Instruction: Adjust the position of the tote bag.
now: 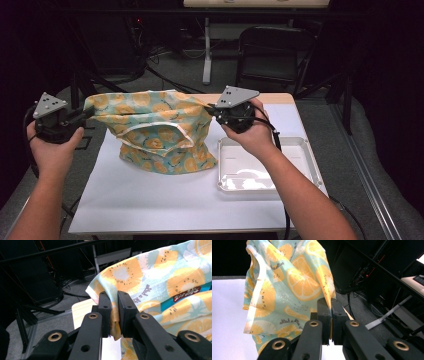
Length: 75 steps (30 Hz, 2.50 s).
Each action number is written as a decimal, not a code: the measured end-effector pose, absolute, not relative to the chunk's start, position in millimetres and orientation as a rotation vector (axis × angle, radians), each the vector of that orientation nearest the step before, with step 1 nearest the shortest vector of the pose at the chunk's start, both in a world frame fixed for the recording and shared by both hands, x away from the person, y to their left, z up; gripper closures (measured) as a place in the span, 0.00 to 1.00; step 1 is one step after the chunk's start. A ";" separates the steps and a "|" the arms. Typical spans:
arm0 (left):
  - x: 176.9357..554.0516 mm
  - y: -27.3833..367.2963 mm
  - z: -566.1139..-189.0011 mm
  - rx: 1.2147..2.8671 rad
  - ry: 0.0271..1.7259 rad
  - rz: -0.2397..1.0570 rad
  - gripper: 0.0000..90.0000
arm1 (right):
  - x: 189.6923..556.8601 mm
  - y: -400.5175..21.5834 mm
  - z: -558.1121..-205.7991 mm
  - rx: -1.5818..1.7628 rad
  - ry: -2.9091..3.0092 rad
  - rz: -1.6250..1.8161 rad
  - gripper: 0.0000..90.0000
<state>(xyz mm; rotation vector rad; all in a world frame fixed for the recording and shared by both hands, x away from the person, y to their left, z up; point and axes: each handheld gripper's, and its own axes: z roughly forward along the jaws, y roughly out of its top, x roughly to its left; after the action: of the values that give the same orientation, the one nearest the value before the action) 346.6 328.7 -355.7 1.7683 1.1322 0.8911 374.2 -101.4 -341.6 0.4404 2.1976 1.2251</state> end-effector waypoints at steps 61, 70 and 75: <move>354.2 326.0 -403.5 1.770 1.194 0.802 0.82 | 376.9 -95.9 -393.2 0.509 2.309 1.174 0.87; 350.3 327.2 -408.9 1.748 1.199 0.794 0.71 | 376.0 -95.9 -401.7 0.527 2.310 1.184 0.76; 346.1 328.8 -412.8 1.727 1.200 0.789 0.65 | 374.3 -97.3 -404.5 0.544 2.297 1.200 0.67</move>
<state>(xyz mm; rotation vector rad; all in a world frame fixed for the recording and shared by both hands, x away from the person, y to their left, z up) 346.1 328.8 -412.8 1.7270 1.2004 0.7887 374.3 -97.3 -404.5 0.5439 2.2968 1.2003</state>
